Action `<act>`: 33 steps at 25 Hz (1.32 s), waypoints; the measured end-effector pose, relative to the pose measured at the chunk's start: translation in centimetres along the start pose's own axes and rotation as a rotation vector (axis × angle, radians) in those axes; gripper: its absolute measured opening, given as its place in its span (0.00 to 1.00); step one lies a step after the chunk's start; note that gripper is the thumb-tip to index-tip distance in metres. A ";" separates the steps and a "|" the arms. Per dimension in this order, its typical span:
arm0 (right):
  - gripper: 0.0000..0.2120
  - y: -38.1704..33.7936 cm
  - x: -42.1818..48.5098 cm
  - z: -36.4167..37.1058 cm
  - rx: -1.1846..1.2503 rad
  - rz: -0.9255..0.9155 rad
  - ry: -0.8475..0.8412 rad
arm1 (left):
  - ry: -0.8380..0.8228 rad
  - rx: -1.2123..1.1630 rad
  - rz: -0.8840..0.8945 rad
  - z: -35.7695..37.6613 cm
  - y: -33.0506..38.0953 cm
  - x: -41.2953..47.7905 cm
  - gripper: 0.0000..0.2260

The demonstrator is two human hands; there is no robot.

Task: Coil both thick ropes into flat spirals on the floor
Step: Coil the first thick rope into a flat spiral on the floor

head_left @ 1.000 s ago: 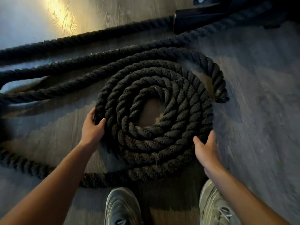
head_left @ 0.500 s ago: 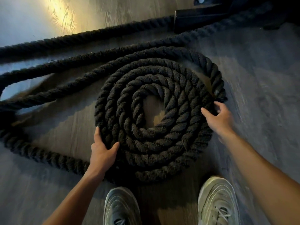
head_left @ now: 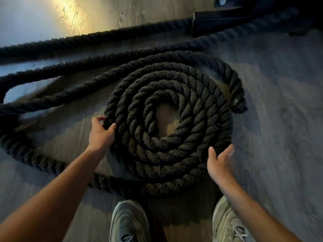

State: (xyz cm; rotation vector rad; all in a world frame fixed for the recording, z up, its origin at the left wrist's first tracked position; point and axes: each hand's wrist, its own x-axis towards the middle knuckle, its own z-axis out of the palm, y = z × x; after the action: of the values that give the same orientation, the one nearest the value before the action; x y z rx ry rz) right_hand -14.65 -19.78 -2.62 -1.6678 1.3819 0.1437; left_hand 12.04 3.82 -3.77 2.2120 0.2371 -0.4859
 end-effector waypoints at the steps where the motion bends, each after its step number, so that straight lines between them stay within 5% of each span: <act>1: 0.35 -0.4 0.8 -0.3 -0.024 0.007 -0.024 | -0.006 -0.005 -0.013 -0.1 -0.2 0.0 0.20; 7: 0.34 -2.8 6.6 -3.7 -0.131 -0.127 -0.019 | -0.086 -0.074 -0.130 -0.4 -2.2 -4.7 0.31; 13: 0.30 -4.9 7.0 -3.6 -0.189 -0.200 0.205 | -0.183 -0.223 -0.367 -0.2 -4.8 -7.3 0.40; 23: 0.33 1.2 0.1 -0.3 -0.116 -0.343 0.255 | -0.011 -0.201 -0.035 -1.2 -0.9 -0.7 0.26; 33: 0.31 -3.5 9.9 -5.7 -0.380 -0.413 0.124 | -0.124 -0.225 -0.244 -1.0 -5.3 -7.0 0.47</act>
State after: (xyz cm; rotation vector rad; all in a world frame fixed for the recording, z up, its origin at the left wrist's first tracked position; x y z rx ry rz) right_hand -10.75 -31.02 -3.40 -2.2789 1.1138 0.0660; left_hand 4.18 7.88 -3.96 1.9353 0.4752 -0.6915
